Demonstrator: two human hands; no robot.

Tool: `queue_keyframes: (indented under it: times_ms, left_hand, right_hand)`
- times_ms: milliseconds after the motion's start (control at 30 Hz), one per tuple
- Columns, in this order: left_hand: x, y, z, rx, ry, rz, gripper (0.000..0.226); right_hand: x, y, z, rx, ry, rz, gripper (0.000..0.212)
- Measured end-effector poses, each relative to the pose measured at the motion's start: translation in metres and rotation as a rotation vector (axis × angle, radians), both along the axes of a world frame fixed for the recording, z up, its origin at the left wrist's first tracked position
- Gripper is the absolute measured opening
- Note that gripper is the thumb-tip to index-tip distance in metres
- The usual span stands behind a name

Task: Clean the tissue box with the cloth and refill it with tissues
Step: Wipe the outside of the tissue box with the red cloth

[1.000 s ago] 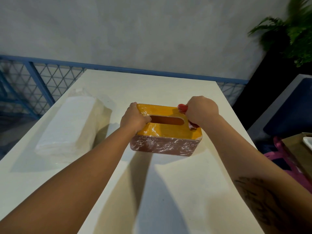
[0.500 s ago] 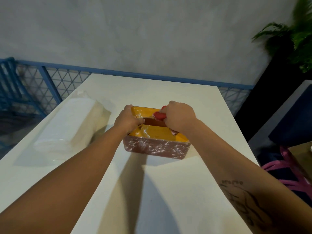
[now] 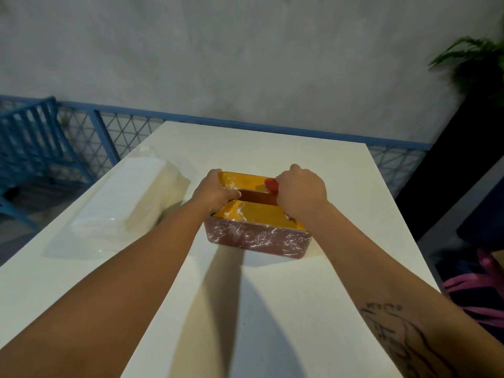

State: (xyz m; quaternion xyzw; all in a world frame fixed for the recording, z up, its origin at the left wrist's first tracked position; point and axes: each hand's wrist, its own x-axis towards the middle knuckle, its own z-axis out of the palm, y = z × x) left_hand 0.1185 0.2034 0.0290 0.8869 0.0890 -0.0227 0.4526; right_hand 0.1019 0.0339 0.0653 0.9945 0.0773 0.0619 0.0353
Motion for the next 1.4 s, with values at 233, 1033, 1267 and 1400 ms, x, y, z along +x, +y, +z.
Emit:
queue_keyframes:
  times_ms: [233,1033,1267,1400]
  left_hand:
    - [0.002,0.002,-0.001,-0.047,0.001,-0.018,0.076]
    - [0.028,0.024,-0.008,-0.106,0.059,-0.164,0.087]
    - [0.024,0.026,-0.02,-0.343,0.03,-0.151,0.077]
    - [0.026,0.026,-0.019,-0.36,0.047,-0.145,0.068]
  right_hand:
    - [-0.021,-0.029,0.008,0.064,0.11,-0.169,0.029]
    - [-0.067,0.065,-0.004,0.048,0.037,-0.312,0.048]
    - [-0.062,0.103,0.001,0.162,0.005,-0.643,0.024]
    - [-0.062,0.134,-0.003,0.125,0.012,-0.515,0.03]
